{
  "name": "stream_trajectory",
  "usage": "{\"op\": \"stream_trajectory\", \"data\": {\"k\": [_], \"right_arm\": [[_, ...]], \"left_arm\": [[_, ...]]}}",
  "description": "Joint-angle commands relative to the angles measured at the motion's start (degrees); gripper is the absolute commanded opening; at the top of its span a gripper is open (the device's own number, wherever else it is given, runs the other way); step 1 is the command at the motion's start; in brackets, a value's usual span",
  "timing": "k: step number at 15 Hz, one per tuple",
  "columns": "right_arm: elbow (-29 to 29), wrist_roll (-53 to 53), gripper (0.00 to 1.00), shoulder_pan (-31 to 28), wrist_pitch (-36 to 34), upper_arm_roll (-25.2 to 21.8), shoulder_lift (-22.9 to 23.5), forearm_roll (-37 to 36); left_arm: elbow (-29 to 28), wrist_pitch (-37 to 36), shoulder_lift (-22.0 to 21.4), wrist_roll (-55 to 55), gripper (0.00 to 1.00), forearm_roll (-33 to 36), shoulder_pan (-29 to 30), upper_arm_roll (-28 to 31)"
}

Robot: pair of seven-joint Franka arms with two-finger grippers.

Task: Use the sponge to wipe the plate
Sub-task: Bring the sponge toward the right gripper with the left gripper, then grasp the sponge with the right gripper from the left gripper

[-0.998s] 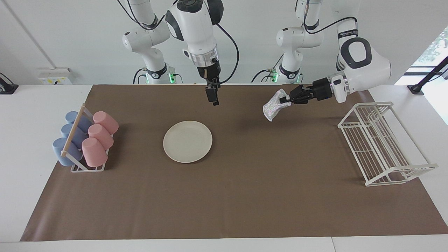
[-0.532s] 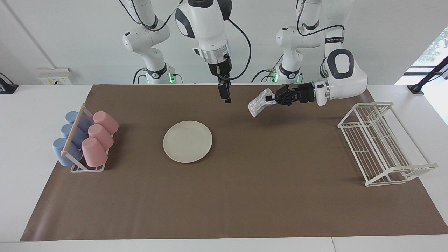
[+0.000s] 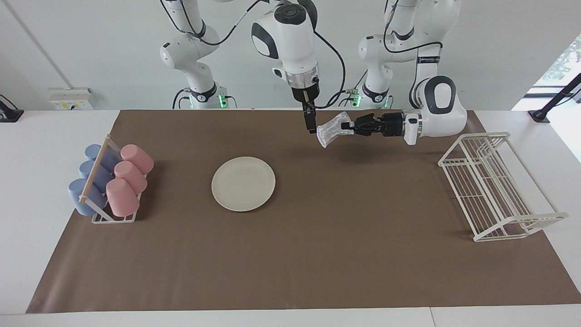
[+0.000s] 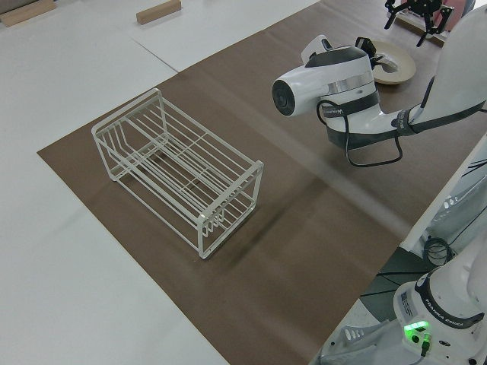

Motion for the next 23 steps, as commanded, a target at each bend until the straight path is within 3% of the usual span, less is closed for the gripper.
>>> {"op": "stream_trajectory", "data": {"k": [1,10,15,23], "right_arm": [[-4.29,-0.33,1.0,1.12,3.91,0.01,-2.01,0.45],[-6.59,-13.24,1.0,1.03,7.79,0.45,-2.8,3.88],[-8.6,-16.05,1.0,0.86,12.88,0.45,-2.8,5.72],[-11.15,-17.47,1.0,0.86,15.6,0.45,-3.5,8.27]], "left_arm": [[-0.67,-1.22,0.53,2.5,0.0,-2.84,-0.44,0.1],[-0.58,-1.66,0.89,3.65,0.0,-2.93,-0.53,0.02],[-0.4,-1.58,0.89,3.83,0.0,-2.93,-0.53,0.02],[-0.23,-1.58,1.07,4.53,0.0,-3.02,-0.53,-0.07]]}}
